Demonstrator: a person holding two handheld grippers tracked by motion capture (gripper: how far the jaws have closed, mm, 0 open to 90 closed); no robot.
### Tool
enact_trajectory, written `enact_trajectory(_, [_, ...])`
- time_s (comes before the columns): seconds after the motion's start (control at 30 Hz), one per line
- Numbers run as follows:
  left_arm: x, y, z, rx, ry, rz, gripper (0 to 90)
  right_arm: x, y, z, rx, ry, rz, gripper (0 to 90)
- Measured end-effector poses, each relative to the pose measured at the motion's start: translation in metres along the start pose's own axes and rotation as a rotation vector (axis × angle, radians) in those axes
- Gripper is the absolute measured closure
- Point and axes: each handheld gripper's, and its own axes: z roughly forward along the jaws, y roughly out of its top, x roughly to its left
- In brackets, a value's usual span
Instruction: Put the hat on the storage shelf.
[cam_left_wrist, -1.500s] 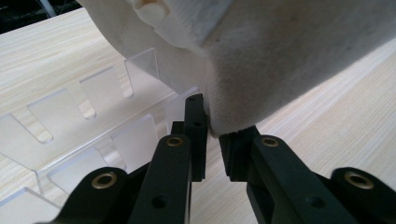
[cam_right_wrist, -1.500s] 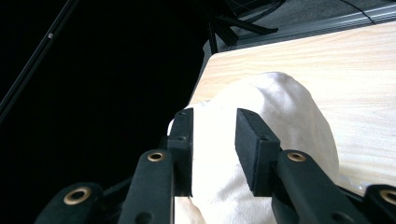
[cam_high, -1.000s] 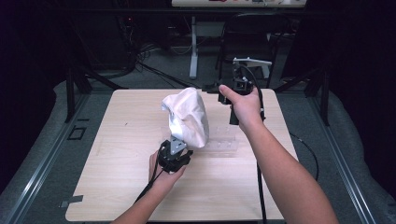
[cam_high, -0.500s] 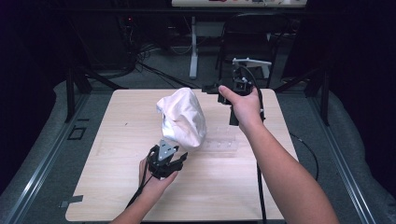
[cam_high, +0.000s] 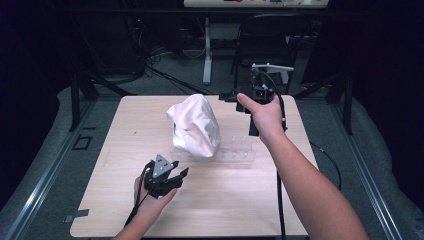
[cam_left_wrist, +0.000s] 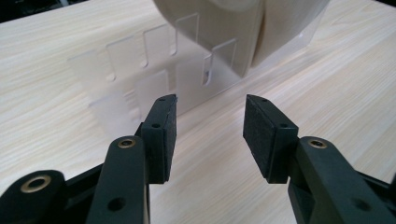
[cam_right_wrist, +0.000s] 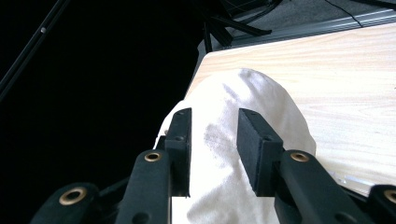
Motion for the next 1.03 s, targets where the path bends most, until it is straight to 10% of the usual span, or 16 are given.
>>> enact_trajectory(1.03, [0.014,-0.024,-0.01,-0.013,-0.025,-0.044,50.5,0.003,-0.02,0.005,0.046,0.01,-0.059,63.4])
